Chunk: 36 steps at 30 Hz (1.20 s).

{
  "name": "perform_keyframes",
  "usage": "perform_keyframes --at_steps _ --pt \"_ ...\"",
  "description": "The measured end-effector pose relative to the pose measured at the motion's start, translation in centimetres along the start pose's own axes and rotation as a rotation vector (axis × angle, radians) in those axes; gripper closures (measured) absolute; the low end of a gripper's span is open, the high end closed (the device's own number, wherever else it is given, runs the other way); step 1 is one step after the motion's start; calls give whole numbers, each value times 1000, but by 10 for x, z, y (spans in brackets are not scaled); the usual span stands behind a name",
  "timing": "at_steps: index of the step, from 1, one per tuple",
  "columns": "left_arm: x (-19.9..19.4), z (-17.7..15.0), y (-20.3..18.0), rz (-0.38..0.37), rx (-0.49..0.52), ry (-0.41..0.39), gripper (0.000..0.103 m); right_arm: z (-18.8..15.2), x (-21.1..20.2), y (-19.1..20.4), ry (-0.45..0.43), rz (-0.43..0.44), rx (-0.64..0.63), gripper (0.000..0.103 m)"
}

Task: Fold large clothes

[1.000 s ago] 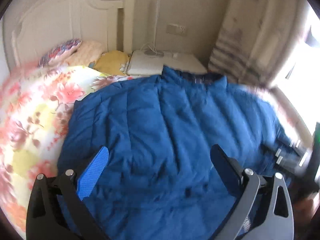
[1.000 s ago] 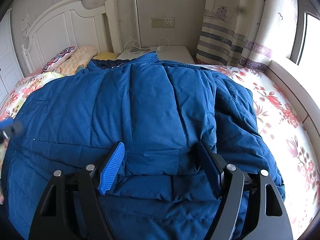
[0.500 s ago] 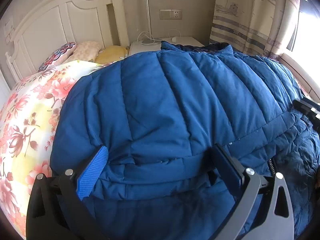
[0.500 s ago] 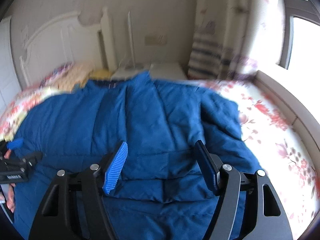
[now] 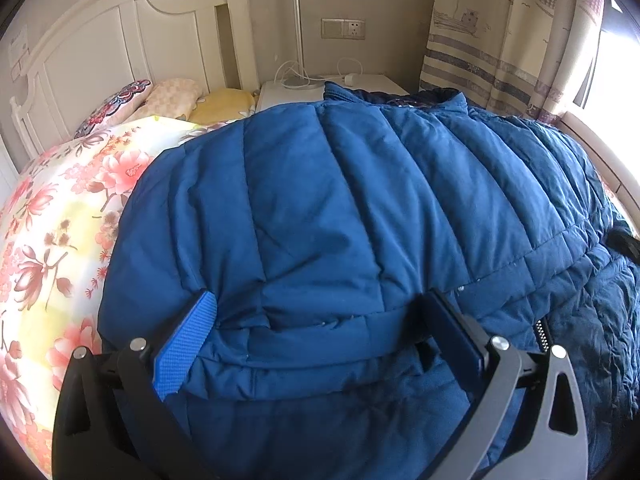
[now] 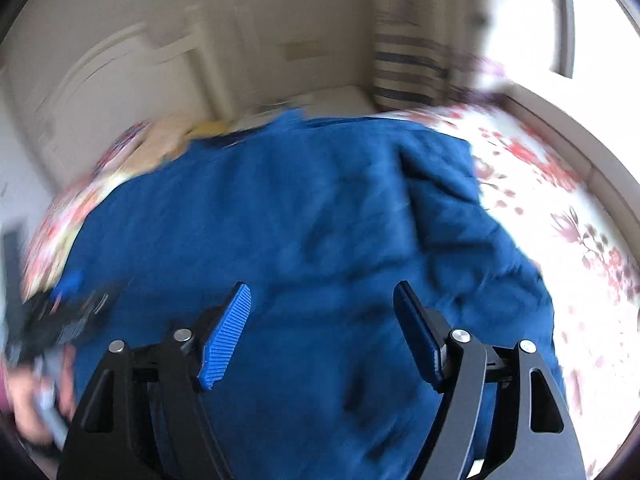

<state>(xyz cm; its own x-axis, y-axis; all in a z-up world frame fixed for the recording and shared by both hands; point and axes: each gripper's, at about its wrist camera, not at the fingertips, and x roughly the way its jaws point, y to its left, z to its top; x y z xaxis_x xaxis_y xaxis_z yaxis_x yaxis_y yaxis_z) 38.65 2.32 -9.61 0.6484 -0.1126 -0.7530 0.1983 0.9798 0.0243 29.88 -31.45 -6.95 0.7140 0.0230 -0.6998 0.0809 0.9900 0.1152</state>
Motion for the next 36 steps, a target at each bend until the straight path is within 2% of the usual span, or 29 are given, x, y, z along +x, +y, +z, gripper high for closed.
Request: perform_keyframes --at_steps 1,3,4,5,8,10,11,13,15,17,19,22,24,26,28,29,31,33,35,36 --pt "0 0 0 5 4 0 2 -7 -3 11 11 -14 -62 16" --pt "1 0 -1 10 6 1 2 -33 6 41 100 -75 -256 16" --pt "1 0 0 9 5 1 2 -41 10 46 123 -96 -290 16" --pt "1 0 -2 12 6 0 2 -46 8 47 94 -106 -294 16" --pt "-2 -1 -3 31 10 -5 2 -41 1 37 129 -85 -224 17" --pt "-16 -6 -7 79 -28 -10 3 -40 -16 32 83 -80 -208 17" --pt "-25 -10 -10 69 -45 -25 3 -41 -25 28 49 -76 -214 15" --pt "-54 -25 -21 -43 -61 -69 3 -46 -25 20 46 -107 -219 11" --pt "-68 -40 -35 -83 -30 -77 2 -56 -4 6 129 -99 -201 11" --pt "-61 -61 -52 -56 29 -21 2 -58 -7 -2 115 -54 -158 9" --pt "-45 -70 -59 -33 66 48 2 -58 -7 -1 116 -65 -171 9" --pt "-45 -67 -50 -46 40 57 2 -57 -21 -3 67 -126 -180 9" --pt "-52 -69 -39 -9 25 35 2 -54 -29 -20 35 -166 -116 9" --pt "-59 -73 -21 25 -30 14 2 -54 -25 -42 64 -205 -53 7" --pt "-60 -78 1 52 -126 28 2 -55 -11 -69 133 -138 48 4" --pt "-59 -81 14 41 -186 43 2 -54 -12 -76 128 -109 80 4" --pt "-62 -82 32 -24 -264 23 2 -54 -13 -77 122 -122 76 5" --pt "-62 -82 31 -12 -262 19 2 -53 -21 -71 99 -144 43 5" --pt "-74 -84 22 38 -225 -8 2 -59 -42 -53 47 -98 -7 5" --pt "-83 -88 20 34 -210 -24 2 -66 -56 -39 24 -61 -61 5"
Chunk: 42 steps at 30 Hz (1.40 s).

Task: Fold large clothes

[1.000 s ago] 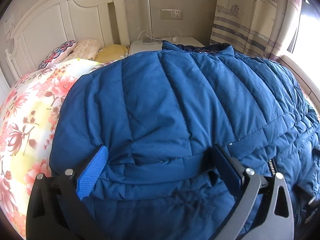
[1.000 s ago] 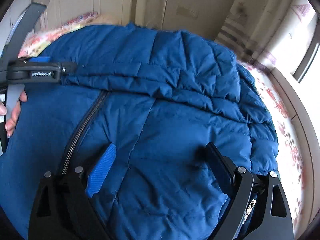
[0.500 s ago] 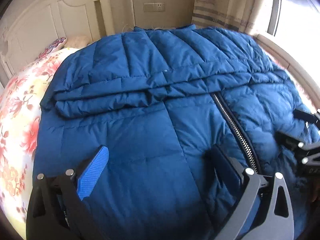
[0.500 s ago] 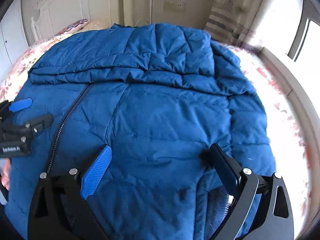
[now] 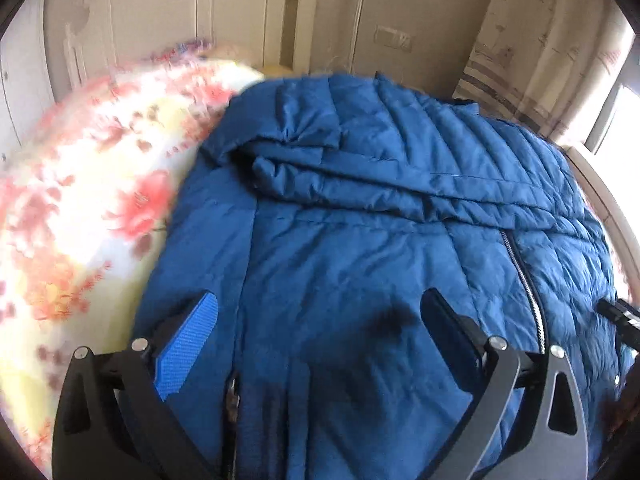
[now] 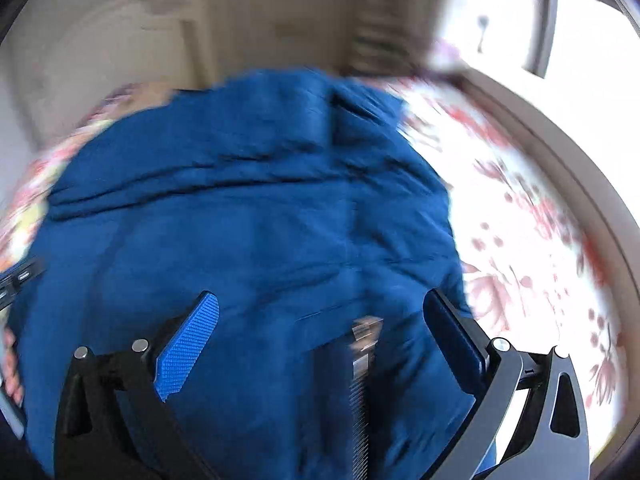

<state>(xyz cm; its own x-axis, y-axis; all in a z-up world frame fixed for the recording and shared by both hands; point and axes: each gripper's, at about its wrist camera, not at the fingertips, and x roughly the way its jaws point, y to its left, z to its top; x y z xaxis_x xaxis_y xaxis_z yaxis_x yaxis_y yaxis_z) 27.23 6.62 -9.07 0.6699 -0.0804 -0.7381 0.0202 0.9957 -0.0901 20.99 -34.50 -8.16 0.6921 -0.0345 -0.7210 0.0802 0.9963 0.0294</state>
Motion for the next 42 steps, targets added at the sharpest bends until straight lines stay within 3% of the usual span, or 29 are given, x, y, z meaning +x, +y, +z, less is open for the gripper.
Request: perform_keyframes --at_steps 3,5,6,7,11,15,17,19,21,23,24,26,29,31,32,33,35,37,40,42 --pt "-29 -18 -24 -97 112 -25 2 -19 -19 32 -10 76 -176 5" --pt "-32 -33 -40 -97 215 -10 2 -34 -15 46 36 130 -263 5" --pt "-26 -43 -48 -84 262 15 2 -47 -5 54 79 113 -307 5" --pt "-16 -52 -55 -52 314 51 2 -51 -6 54 56 104 -302 5" --pt "-16 -49 -54 -54 302 59 2 -48 -15 43 71 79 -247 5" --pt "-43 -63 -33 -49 243 24 2 -60 -41 33 33 102 -241 5" --pt "-52 -75 -20 -14 256 7 2 -76 -36 27 59 92 -269 4" --pt "-48 -89 -6 36 276 22 2 -86 -39 32 -7 98 -283 4" --pt "-54 -94 12 -39 214 9 2 -90 -46 30 1 74 -266 5" --pt "-61 -96 20 -17 190 8 2 -89 -57 34 -1 52 -244 5" --pt "-68 -97 21 -2 183 -2 2 -91 -66 39 -23 66 -253 5" --pt "-88 -101 19 -80 164 -35 2 -93 -84 53 -82 120 -319 5" --pt "-109 -110 -1 -163 233 -69 2 -111 -89 79 -78 143 -436 5" --pt "-105 -120 -23 -112 343 -61 2 -126 -72 90 -27 118 -481 5" --pt "-94 -128 -35 -55 402 -28 2 -127 -72 85 -52 140 -434 5" --pt "-87 -131 -38 -43 408 -13 2 -126 -69 79 -21 166 -391 5" --pt "-87 -133 -30 -77 352 -30 2 -123 -70 71 4 182 -368 5" --pt "-91 -130 -26 -77 361 -12 2 -124 -83 61 -27 144 -371 5" --pt "-107 -134 -6 -96 301 -44 2 -138 -99 41 -78 135 -344 5" --pt "-107 -146 7 -98 278 -37 2 -153 -92 27 -50 134 -315 4"
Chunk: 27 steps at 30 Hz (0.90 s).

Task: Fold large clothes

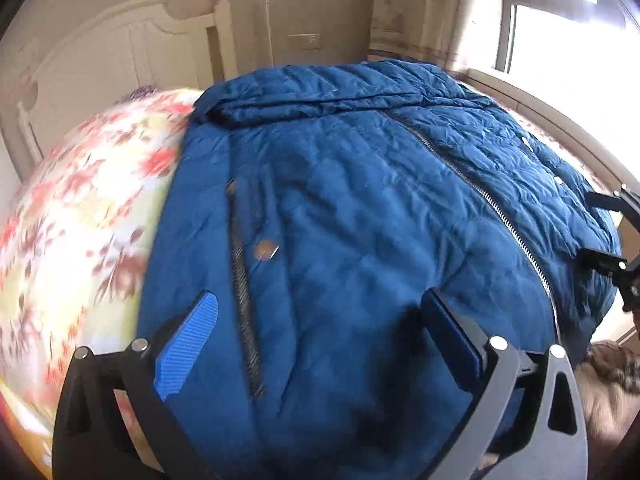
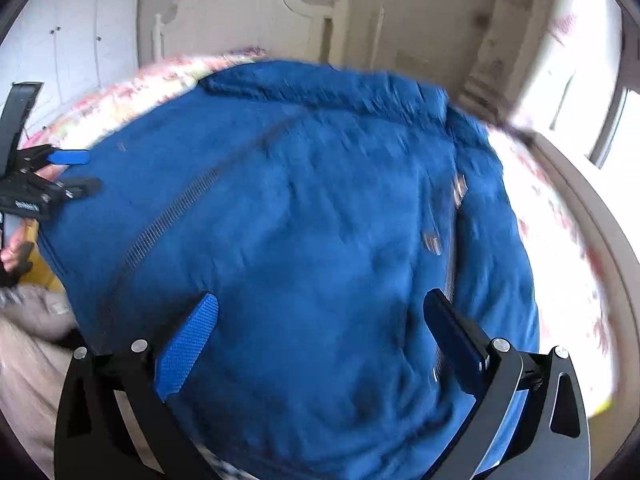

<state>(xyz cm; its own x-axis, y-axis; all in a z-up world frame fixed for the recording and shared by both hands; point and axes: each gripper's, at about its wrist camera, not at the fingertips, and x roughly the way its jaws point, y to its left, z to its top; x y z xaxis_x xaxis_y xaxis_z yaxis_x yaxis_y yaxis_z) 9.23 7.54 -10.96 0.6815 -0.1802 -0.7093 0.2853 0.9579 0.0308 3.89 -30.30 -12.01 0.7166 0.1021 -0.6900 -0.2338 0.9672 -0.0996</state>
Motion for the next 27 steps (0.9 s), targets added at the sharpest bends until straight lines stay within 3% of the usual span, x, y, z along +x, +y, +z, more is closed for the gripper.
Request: perform_keyframes --at_steps 1,3,5,10,13,16,19,23,27 --pt "5 -9 5 -4 -4 13 2 -4 -1 -6 -31 14 23 4" --pt "0 -18 8 -10 0 -34 2 -5 -6 -8 -15 15 36 5" --pt "-2 -17 5 4 13 -25 2 -3 -15 -11 -17 10 18 5" --pt "-21 -24 18 39 -23 -58 2 -13 -41 -52 -72 -59 112 5" --pt "-26 -35 37 25 -104 -58 2 -33 -48 -84 -55 -31 233 5" --pt "-30 -51 53 1 -161 -51 2 -50 -48 -95 -31 -38 272 6" --pt "-33 -56 51 17 -143 -54 2 -60 -43 -92 -4 -52 265 12" --pt "-37 -60 44 -3 -127 -45 2 -66 -47 -78 18 13 207 18" --pt "-44 -71 47 -45 -156 -29 3 -81 -47 -90 58 70 276 19"
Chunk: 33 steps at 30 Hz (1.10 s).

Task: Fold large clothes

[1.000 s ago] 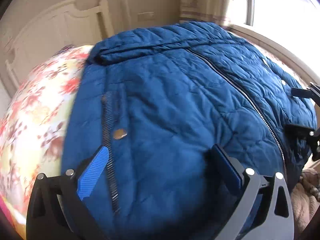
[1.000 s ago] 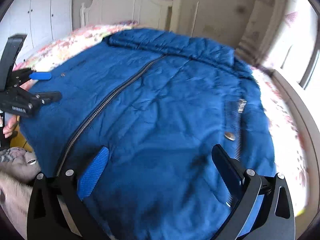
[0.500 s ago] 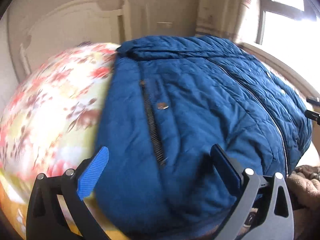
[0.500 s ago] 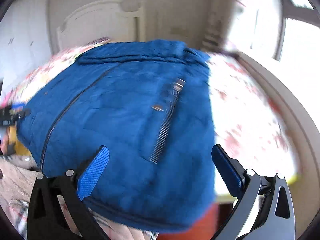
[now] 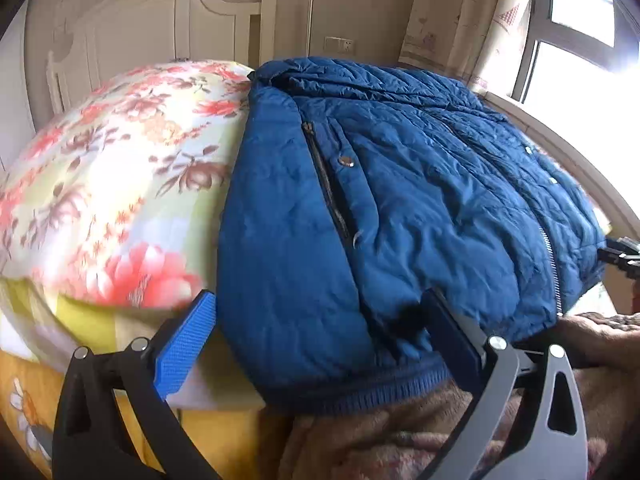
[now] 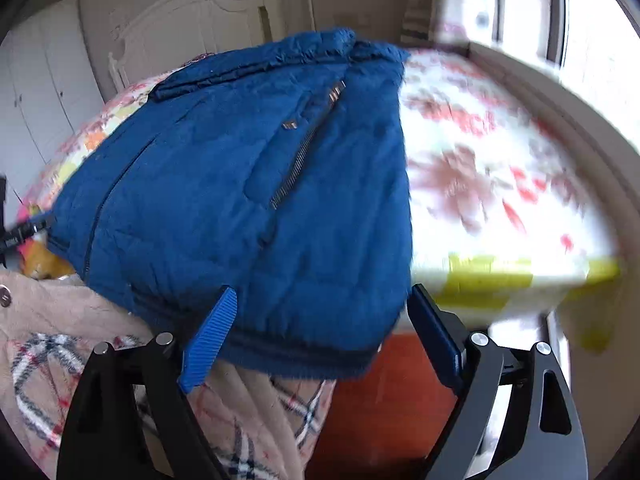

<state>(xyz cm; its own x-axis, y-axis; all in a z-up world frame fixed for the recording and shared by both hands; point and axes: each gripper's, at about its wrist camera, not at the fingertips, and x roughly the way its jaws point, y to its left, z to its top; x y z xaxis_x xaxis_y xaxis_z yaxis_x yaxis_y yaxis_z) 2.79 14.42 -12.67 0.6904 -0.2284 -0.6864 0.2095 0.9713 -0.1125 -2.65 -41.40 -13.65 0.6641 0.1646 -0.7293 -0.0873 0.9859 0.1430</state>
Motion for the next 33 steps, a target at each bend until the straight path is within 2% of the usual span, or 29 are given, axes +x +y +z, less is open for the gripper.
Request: perform_keyframes --at_steps 3,5,7,10,12,13,14,15,18,22,23,24,26,28,30,32,33 --pt "5 -10 16 -103 -91 45 3 -5 3 -7 -19 66 31 19" --pt "14 -15 25 -140 -146 67 3 -7 10 -9 -27 125 58 19" --pt "22 -16 31 -174 -191 78 3 -9 16 -8 -19 131 71 20" --pt "21 -14 27 -166 -161 70 6 -10 13 -8 -41 123 60 36" --pt "18 -14 23 -177 -135 60 29 -12 4 -7 -54 154 37 45" --pt "14 -14 19 -161 -119 45 36 -14 0 -4 -61 167 13 50" --pt "10 -14 17 -159 -104 35 47 -15 -5 0 -72 188 -17 55" --pt "6 -14 15 -161 -92 31 54 -16 -14 3 -96 220 -40 55" --pt "-5 -13 17 -209 -104 -6 62 -13 -27 3 -154 283 -31 55" --pt "-21 -4 17 -240 -107 -91 61 -5 -25 1 -177 302 12 53" --pt "-23 -2 17 -245 -111 -106 56 -2 -22 -1 -181 300 27 53" --pt "-23 1 19 -242 -121 -119 45 0 -21 -3 -190 292 43 52" --pt "-16 5 19 -251 -132 -97 33 3 -17 -4 -186 274 60 52" --pt "-7 7 15 -218 -118 -73 26 6 -13 -2 -174 250 62 50" --pt "-4 8 8 -201 -77 -74 15 6 -12 0 -182 240 56 49" --pt "1 11 -4 -156 -24 -63 14 5 -12 4 -190 220 40 49" --pt "2 10 -7 -143 -2 -60 20 5 -12 9 -196 195 15 50"
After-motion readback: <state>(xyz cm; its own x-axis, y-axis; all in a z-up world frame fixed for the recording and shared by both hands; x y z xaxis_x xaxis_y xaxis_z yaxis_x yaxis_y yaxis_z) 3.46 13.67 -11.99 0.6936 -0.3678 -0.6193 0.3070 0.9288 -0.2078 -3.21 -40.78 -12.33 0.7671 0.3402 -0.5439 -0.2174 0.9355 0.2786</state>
